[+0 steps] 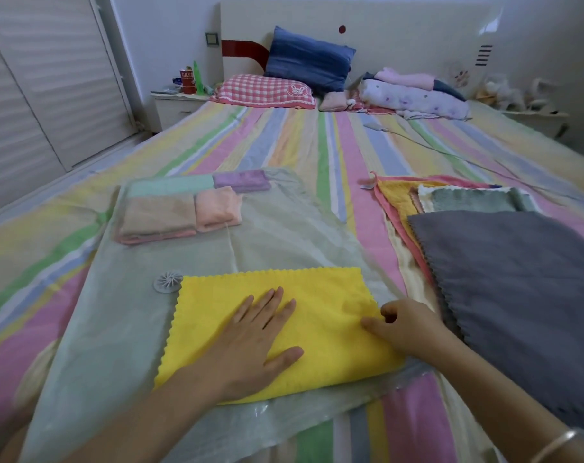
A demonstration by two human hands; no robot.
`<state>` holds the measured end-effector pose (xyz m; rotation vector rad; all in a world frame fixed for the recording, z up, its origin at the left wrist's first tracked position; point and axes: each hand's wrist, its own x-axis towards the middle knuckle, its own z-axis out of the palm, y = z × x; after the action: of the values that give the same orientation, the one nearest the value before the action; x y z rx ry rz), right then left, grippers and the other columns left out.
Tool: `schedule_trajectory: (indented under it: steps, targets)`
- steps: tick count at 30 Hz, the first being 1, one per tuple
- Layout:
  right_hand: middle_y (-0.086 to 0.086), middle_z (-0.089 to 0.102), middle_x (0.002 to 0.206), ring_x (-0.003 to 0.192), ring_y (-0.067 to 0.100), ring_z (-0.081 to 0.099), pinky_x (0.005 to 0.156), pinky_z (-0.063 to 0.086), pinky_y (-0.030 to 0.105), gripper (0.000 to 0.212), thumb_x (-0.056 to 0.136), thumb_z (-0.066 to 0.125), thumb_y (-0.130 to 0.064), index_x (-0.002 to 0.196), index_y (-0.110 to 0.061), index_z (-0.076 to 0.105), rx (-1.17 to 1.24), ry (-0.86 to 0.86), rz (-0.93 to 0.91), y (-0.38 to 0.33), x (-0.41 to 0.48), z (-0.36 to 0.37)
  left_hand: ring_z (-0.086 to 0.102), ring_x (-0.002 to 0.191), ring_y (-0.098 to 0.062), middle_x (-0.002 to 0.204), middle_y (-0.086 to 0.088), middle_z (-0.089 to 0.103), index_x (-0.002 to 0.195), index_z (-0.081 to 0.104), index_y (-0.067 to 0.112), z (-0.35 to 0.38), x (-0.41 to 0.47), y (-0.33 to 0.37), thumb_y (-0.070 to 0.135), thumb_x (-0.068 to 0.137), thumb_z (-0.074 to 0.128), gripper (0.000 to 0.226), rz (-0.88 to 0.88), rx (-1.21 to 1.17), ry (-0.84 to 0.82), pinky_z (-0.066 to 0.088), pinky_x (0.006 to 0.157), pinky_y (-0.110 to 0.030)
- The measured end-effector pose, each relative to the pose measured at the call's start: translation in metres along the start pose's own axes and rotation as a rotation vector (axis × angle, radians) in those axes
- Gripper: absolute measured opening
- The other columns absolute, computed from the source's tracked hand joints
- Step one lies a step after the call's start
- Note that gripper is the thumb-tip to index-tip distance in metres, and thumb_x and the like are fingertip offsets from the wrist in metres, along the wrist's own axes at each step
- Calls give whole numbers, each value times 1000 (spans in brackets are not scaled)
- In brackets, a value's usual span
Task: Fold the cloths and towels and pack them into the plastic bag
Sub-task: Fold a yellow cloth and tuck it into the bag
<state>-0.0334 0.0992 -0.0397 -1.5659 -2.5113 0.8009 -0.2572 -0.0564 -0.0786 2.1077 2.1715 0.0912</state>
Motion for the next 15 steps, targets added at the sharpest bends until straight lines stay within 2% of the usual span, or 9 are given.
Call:
schedule_trajectory:
  steps: [2, 3, 5, 7, 9, 10, 12, 14, 15]
  targets:
    - [-9, 51, 76, 74, 12, 53, 64, 43, 27, 31, 85, 64, -50, 80, -25, 47, -55, 49, 30, -4, -4, 2, -30, 141, -4, 156, 9, -30, 152, -15, 31, 1, -1, 1, 81, 75, -15, 92, -14, 8, 1, -11, 118, -37]
    - [-9, 56, 89, 86, 14, 57, 73, 48, 30, 31, 84, 64, -52, 92, -26, 49, -52, 49, 63, -7, -6, 1, -30, 142, -5, 155, 8, -31, 151, -16, 31, 1, -2, 2, 82, 74, -14, 93, -26, 16, -2, -11, 118, -37]
    - [-6, 60, 105, 97, 19, 60, 82, 51, 35, 47, 82, 63, -58, 111, -26, 47, -32, 27, 127, -10, -8, 1, -32, 141, -6, 155, 7, -32, 151, -18, 31, 2, -3, 5, 83, 73, -10, 94, -48, 38, -14, -11, 118, -39]
    - [-2, 59, 114, 102, 21, 60, 83, 51, 37, 65, 81, 64, -59, 129, -23, 39, -13, -17, 159, -11, -8, 3, -33, 140, -6, 155, 6, -32, 151, -19, 30, 0, -2, 8, 87, 73, -5, 97, -59, 42, -17, -12, 118, -40]
    - [5, 55, 124, 106, 23, 58, 86, 49, 35, 73, 82, 69, -49, 138, -17, 35, 132, -59, 184, -15, -8, 2, -33, 141, -8, 155, 5, -33, 150, -21, 30, -1, -3, 8, 90, 72, -1, 101, -57, 47, -14, -12, 119, -41]
    - [7, 54, 126, 106, 23, 57, 86, 49, 34, 73, 83, 72, -40, 140, -15, 36, 277, -74, 196, -18, -8, 0, -33, 141, -9, 155, 4, -33, 150, -21, 30, -1, -4, 8, 91, 72, 0, 101, -56, 52, -4, -11, 119, -42]
    - [5, 58, 112, 94, 21, 60, 82, 50, 35, 66, 83, 74, -25, 139, -14, 41, 564, -108, 199, -30, -11, -6, -25, 145, -15, 158, 0, -27, 152, -14, 29, 4, -5, 8, 88, 77, 4, 98, -52, 83, 55, -8, 118, -44]
    - [-1, 60, 98, 85, 17, 63, 73, 52, 33, 58, 83, 74, -18, 134, -16, 46, 715, -132, 153, -51, -13, -13, -1, 150, -23, 162, -7, -4, 155, 8, 25, 9, -5, 9, 79, 88, 15, 87, -11, 131, 185, 4, 116, -46]
    - [0, 62, 98, 85, 17, 65, 72, 54, 32, 55, 83, 74, -18, 132, -18, 48, 760, -136, 116, -63, -15, -15, 13, 149, -25, 162, -10, 10, 154, 20, 22, 10, -5, 10, 69, 93, 23, 77, 23, 142, 255, 11, 115, -46]
